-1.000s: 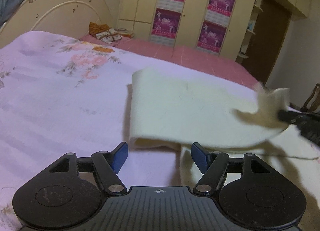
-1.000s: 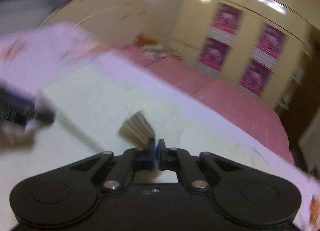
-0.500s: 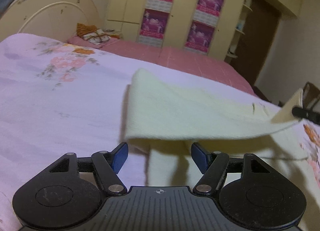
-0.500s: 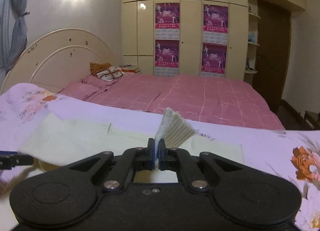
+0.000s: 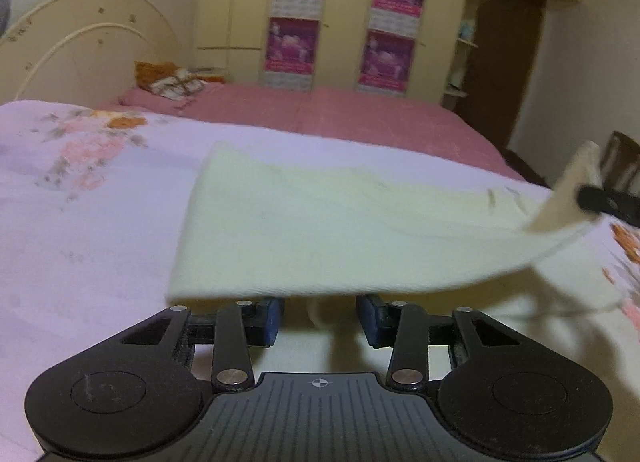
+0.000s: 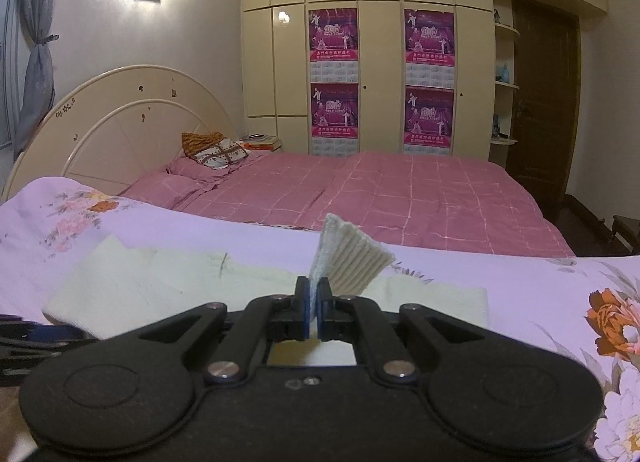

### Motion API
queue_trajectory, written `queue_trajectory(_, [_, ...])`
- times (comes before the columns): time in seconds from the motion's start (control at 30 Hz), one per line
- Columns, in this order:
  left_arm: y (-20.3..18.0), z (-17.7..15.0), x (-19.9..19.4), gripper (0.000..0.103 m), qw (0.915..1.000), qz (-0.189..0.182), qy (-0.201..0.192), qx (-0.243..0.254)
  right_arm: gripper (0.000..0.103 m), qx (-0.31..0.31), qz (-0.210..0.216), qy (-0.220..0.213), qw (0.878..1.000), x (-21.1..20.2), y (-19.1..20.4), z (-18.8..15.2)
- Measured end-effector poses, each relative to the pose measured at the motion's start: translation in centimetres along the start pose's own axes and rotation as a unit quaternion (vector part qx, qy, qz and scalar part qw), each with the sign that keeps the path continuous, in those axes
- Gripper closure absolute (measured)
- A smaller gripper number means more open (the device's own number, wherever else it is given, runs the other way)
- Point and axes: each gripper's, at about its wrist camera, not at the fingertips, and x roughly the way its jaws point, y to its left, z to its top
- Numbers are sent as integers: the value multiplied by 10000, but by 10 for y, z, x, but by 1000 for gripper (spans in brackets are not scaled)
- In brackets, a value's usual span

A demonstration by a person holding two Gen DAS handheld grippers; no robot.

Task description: Fold small clothes

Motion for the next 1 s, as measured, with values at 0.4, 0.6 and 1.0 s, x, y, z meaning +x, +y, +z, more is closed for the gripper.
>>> queue_trajectory(0.4, [35, -12, -9, 83, 9969, 385, 135, -676, 99, 446, -110, 194, 9988, -9, -25, -16])
queue_trajectory(0.6, [35, -7, -9, 82, 9965, 367, 405, -627, 98, 599, -73, 219, 9979, -11, -30, -16])
queue_trajectory(1.0, [45, -4, -11, 82, 9937, 339, 705, -800, 98, 1285, -127, 489, 9904, -4, -67, -36])
